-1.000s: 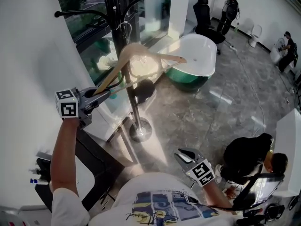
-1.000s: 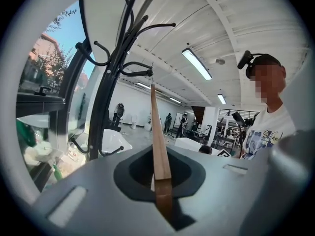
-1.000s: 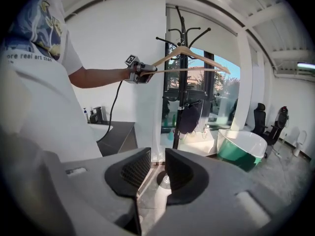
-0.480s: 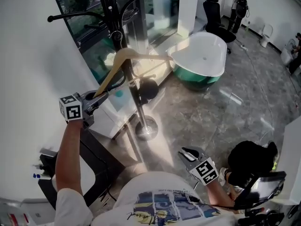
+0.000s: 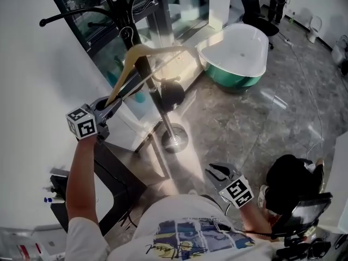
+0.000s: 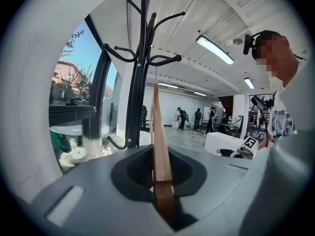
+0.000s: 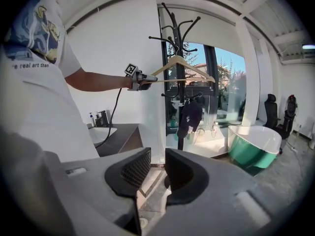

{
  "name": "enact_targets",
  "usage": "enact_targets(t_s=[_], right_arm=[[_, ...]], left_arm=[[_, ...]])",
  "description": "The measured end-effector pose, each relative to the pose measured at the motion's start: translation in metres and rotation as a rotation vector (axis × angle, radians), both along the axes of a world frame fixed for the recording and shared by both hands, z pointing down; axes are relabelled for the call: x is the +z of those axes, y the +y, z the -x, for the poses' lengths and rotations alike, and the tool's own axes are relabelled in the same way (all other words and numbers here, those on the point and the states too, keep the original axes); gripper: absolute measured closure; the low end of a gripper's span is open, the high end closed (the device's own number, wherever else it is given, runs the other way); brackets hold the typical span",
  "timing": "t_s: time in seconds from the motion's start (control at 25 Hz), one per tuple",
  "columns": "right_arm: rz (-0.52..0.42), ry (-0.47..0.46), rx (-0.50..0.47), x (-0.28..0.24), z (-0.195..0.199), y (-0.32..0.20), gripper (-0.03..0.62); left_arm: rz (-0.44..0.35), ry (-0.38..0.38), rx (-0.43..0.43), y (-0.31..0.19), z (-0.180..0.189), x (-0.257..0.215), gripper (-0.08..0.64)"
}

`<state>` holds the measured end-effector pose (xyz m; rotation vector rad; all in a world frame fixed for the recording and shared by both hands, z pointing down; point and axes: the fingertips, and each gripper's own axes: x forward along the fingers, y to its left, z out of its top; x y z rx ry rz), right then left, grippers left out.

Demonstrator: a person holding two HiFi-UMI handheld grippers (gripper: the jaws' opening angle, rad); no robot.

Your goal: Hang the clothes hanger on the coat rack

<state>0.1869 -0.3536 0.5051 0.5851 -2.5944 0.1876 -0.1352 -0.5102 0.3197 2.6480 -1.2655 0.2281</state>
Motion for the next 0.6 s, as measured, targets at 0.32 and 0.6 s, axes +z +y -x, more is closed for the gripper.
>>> enact_targets(t_s=[0.32,0.6], right_arm=[[0.041,-0.005,-0.050,0.005,0.012,-0.003,0.503],[0.077,-0.002,-0.118,0.015,0.030,0.002,0.503]], left_arm=[[0.038,-0.061,-0.101,0.000,0.011,0.016,0.413],[0.138,-0.067,-0.192,0.038,0.027,0.062,0.363]])
